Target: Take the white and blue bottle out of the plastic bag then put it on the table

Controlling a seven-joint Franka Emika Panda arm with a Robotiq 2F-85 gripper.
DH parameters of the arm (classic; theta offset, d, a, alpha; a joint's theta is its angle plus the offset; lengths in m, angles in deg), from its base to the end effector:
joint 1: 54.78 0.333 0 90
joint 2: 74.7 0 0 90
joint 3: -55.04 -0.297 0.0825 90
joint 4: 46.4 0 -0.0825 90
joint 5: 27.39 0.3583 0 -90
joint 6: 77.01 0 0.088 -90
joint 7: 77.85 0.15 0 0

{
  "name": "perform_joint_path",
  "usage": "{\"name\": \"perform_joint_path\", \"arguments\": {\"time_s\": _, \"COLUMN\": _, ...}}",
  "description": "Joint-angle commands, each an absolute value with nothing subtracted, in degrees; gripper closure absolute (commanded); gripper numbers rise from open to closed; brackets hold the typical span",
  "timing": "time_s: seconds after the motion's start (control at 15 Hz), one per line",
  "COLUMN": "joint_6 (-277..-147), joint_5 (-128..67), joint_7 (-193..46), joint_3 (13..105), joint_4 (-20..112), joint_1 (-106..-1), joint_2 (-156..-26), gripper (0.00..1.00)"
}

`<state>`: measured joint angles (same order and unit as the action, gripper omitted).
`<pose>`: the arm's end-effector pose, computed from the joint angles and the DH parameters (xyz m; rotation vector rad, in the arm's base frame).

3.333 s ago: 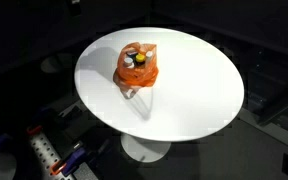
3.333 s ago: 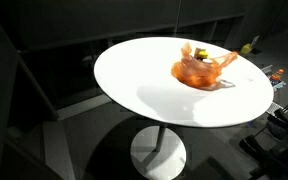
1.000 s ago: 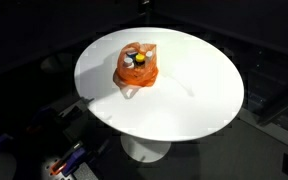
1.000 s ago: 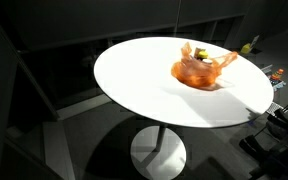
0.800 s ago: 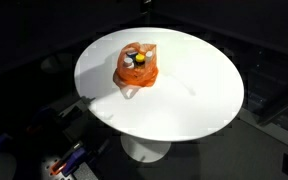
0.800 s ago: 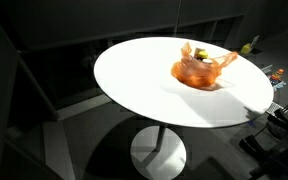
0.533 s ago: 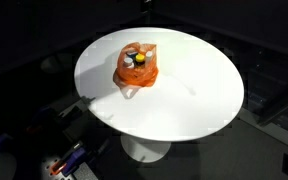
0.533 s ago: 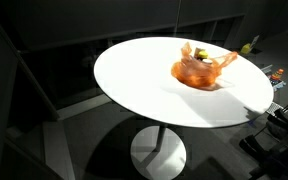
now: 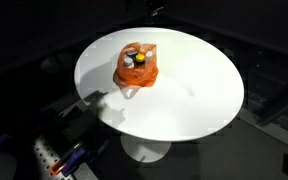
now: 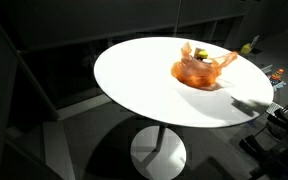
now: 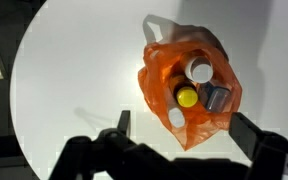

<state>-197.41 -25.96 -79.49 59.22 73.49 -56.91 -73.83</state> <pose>0.5200 -0.0554 0.3817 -3.1168 0.1464 -0.0399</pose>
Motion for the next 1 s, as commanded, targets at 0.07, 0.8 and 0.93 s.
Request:
{"name": "perform_joint_path", "arguments": {"time_s": 0.07, "joint_6": -203.02, "joint_5": -24.92, "joint_7": -79.96, "joint_3": 58.67, "joint_4": 70.91, "joint_1": -57.26, "joint_2": -79.87, "gripper": 0.00}}
{"name": "perform_joint_path", "arguments": {"time_s": 0.8, "joint_6": -209.91, "joint_5": -20.21, "joint_7": -84.54, "joint_3": 57.09, "joint_4": 63.18, "joint_1": -58.59, "joint_2": -94.78, "gripper": 0.00}}
{"name": "perform_joint_path", "arguments": {"time_s": 0.93, "joint_6": -209.55, "joint_5": -20.30, "joint_7": -84.61, "joint_3": 56.83, "joint_4": 61.90, "joint_1": -58.72, "joint_2": -96.98, "gripper": 0.00}}
